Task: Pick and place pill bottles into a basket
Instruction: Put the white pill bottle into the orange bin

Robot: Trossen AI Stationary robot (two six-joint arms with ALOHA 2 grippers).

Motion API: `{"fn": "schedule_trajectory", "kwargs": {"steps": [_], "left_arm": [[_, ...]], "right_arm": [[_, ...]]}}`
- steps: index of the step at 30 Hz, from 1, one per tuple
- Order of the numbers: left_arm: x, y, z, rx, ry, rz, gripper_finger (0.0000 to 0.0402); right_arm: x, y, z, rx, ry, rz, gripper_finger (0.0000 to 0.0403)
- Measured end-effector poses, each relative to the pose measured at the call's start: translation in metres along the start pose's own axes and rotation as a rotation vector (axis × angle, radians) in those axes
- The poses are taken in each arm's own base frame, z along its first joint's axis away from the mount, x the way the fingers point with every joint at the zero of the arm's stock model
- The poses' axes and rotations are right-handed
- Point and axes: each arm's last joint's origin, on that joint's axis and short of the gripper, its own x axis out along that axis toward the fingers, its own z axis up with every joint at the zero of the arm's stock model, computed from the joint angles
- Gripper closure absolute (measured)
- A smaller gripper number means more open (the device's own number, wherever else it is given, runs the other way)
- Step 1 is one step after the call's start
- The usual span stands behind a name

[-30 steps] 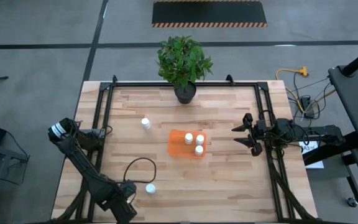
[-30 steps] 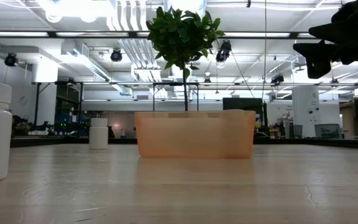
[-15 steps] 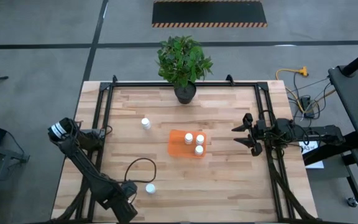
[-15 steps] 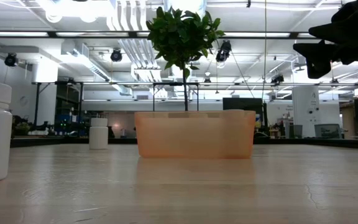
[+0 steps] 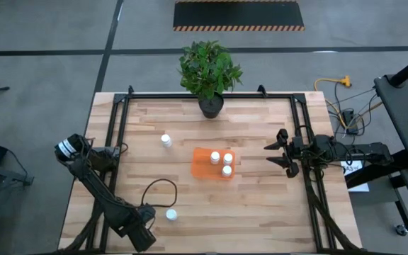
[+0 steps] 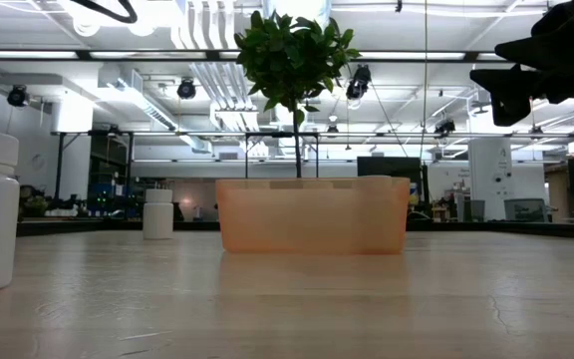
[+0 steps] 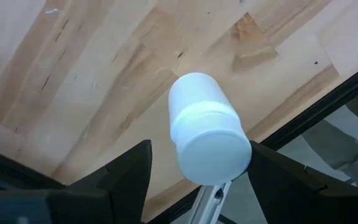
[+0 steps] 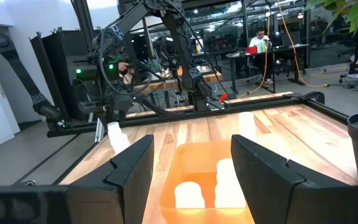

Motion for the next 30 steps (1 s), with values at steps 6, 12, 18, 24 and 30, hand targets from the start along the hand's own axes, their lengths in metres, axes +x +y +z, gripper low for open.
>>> {"fn": "schedule_trajectory", "kwargs": {"steps": [6,12,18,24,30], "left_arm": [[0.003,0.0,0.001,0.002,0.002,-0.009,0.0164],[0.002,0.0,0.0,0.003,0.002,-0.011,0.0198],[0.001,0.0,0.0,0.004,0.003,-0.015,0.0261],[-0.002,0.001,0.0,0.014,0.004,-0.023,0.0261],[-0.015,0.006,-0.002,0.045,0.001,-0.051,0.0261]], "right_arm": [[0.0,0.0,0.0,0.0,0.0,0.0,0.0199],[0.0,0.0,0.0,0.001,0.0,0.0,0.0199],[0.0,0.0,0.0,0.0,0.0,0.0,0.0199],[0.0,0.0,0.0,-0.001,0.0,0.0,0.0199],[0.0,0.0,0.0,-0.001,0.0,0.0,0.0199]]}}
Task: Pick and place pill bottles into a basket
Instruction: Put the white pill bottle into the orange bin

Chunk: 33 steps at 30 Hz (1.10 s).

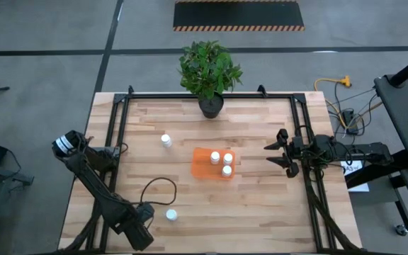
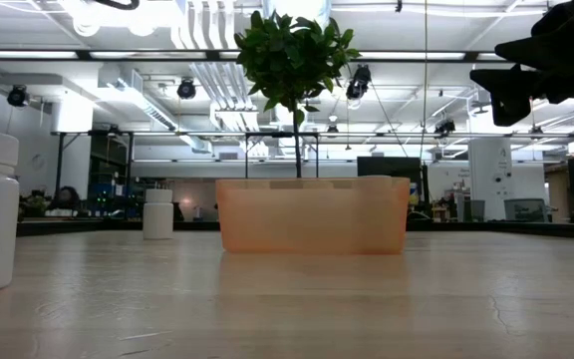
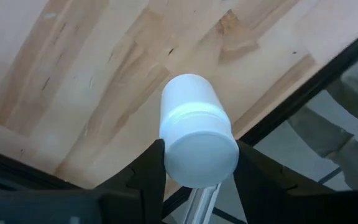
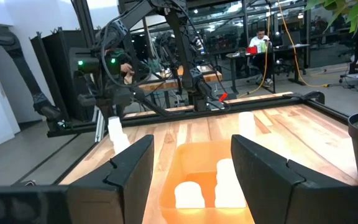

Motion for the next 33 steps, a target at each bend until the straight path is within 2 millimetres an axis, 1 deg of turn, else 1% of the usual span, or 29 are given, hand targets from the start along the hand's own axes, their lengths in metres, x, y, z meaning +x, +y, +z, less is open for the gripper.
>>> {"fn": "schedule_trajectory", "kwargs": {"steps": [4,9,15,19,24,29,33], "left_arm": [[-0.016,0.005,0.0,0.025,-0.015,-0.033,0.0261],[-0.039,0.018,0.004,0.072,-0.024,-0.041,0.0261],[-0.069,0.038,0.017,0.104,-0.041,-0.035,0.0261],[-0.082,0.05,0.03,0.12,-0.056,-0.022,0.0261],[-0.09,0.053,0.048,0.18,-0.076,-0.016,0.0261],[-0.091,0.053,0.068,0.244,-0.078,-0.002,0.0261],[-0.095,0.054,0.084,0.271,-0.073,-0.005,0.0261]], "right_arm": [[0.0,0.0,0.0,0.001,0.0,0.0,0.0199],[0.0,0.0,0.0,0.001,0.0,0.0,0.0199],[0.0,0.0,0.0,0.0,0.0,0.0,0.0199],[0.0,0.0,0.0,0.002,0.0,0.0,0.0199],[0.0,0.0,0.0,0.0,0.001,0.0,0.0199],[0.0,0.0,0.0,0.0,0.001,0.0,0.0199],[0.0,0.0,0.0,0.0,0.001,0.0,0.0199]]}}
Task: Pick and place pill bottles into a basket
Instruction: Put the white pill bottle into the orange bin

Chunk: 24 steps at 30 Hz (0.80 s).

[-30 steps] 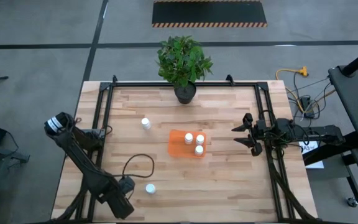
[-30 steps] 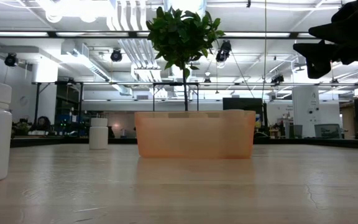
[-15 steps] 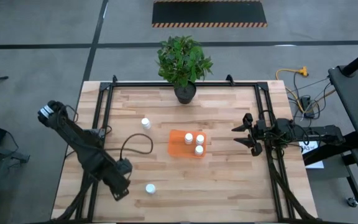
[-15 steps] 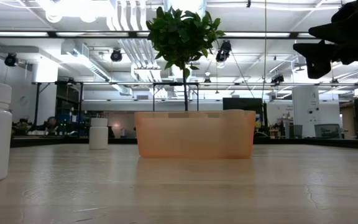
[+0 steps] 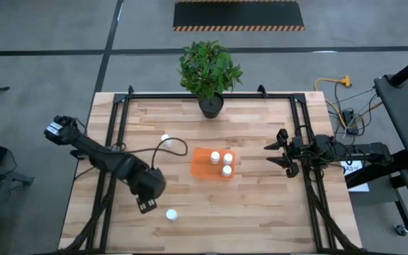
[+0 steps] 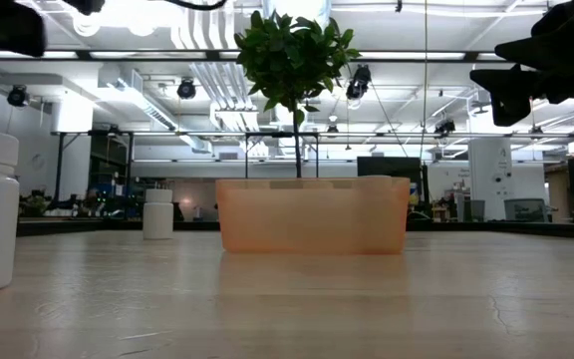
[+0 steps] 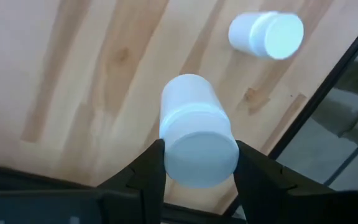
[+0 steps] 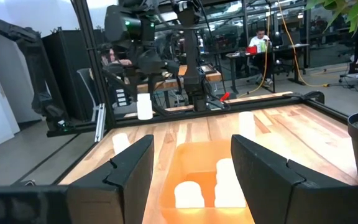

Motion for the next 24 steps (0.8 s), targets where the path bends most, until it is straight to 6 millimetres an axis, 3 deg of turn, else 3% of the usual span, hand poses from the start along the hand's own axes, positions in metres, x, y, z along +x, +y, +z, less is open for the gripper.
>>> {"fn": "schedule_trajectory", "kwargs": {"steps": [8,24], "left_arm": [[-0.013,0.003,0.04,0.054,0.03,0.051,0.0261],[-0.046,-0.01,0.15,0.133,-0.029,0.068,0.0261]], "right_arm": [[0.0,0.0,0.0,0.0,0.001,0.0,0.0199],[0.0,0.0,0.0,0.0,0.003,-0.001,0.0199]]}}
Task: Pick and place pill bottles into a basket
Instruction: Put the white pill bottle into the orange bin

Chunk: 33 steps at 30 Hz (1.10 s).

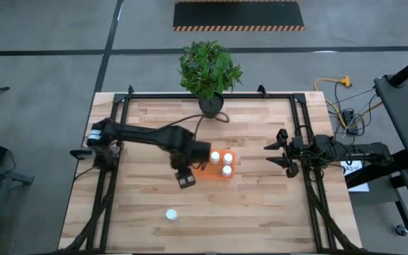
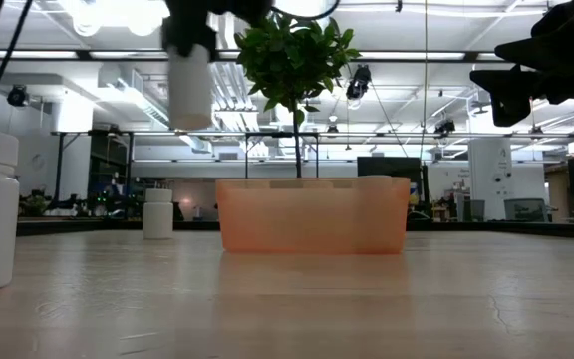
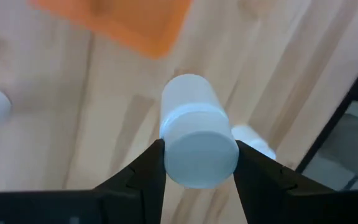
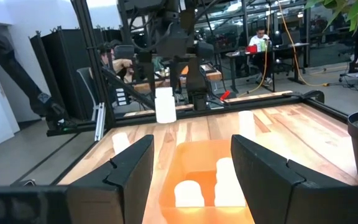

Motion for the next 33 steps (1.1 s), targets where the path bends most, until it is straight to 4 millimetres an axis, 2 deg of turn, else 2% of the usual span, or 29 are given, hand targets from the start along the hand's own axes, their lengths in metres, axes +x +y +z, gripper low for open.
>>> {"fn": "schedule_trajectory", "kwargs": {"steps": [5,13,17,26,33], "left_arm": [[-0.004,-0.003,0.027,0.004,-0.02,0.006,0.0261],[-0.001,-0.012,0.055,0.074,-0.045,-0.004,0.0261],[0.003,-0.012,0.062,0.094,-0.048,-0.004,0.0261],[0.013,0.005,0.078,0.073,-0.036,0.013,0.0261],[0.015,0.01,0.091,0.063,-0.121,-0.014,0.0261]], "right_arm": [[0.0,0.0,0.0,0.001,0.001,-0.001,0.0199],[0.0,0.0,0.0,0.001,0.002,-0.001,0.0199],[0.0,0.0,0.0,0.001,0.002,0.0,0.0199],[0.0,0.0,0.0,0.001,0.003,0.0,0.0199],[0.0,0.0,0.0,0.002,0.003,0.0,0.0199]]}}
